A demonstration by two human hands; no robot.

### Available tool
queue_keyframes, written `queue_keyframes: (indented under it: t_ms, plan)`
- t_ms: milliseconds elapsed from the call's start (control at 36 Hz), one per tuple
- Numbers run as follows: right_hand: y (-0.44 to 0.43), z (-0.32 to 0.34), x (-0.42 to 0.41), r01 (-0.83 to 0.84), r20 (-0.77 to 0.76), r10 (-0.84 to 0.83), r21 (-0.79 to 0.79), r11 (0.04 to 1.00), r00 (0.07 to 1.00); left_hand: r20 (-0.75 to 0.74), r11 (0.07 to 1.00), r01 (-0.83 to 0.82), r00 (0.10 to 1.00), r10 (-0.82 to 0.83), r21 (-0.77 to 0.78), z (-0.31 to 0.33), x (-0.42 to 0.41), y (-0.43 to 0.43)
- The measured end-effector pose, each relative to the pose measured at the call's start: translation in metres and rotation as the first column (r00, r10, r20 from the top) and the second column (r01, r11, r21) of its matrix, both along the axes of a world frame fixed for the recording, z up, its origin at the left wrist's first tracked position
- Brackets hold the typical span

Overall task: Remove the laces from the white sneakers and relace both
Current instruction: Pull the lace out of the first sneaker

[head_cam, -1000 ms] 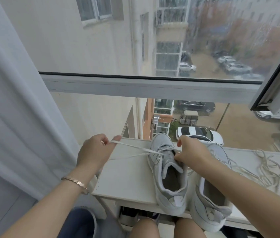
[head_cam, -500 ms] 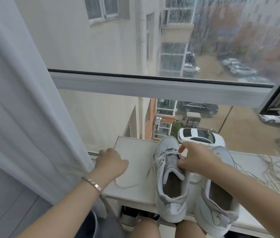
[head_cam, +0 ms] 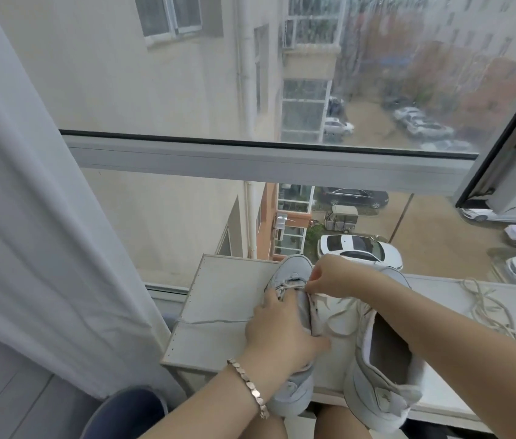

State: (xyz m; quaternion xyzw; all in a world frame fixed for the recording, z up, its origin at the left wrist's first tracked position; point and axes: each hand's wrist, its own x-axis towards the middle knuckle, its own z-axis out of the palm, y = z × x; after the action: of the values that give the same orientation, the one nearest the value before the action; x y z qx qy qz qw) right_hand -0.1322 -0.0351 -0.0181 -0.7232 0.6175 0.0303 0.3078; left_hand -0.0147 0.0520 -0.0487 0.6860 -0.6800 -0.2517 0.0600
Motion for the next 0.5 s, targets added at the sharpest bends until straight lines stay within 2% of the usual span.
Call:
queue_keyframes:
  t_ms: [139,333,417,500]
  plan:
    - [0.001,-0.007,0.003,-0.090,0.050,0.090,-0.015,0.996,0.995,-0.037,0.992,0.008,0.999,-0.013,-0.128,-0.008,0.017,0.003]
    - [-0.003,-0.008,-0.001,0.063,0.233,-0.080,0.077,0.995,0.969,0.049,0.987,0.049,0.998,-0.042,-0.151,-0.011,0.020,0.003]
    - [-0.004,-0.005,-0.010,0.132,0.358,-0.208,0.224,0.966,0.910,0.113,0.985,0.087,0.991,-0.070,-0.151,-0.011,0.016,0.003]
    - [-0.006,-0.007,-0.013,0.142,0.437,-0.359,0.454,0.879,0.825,0.127,0.984,0.118,0.987,-0.101,-0.135,-0.010,0.016,0.002]
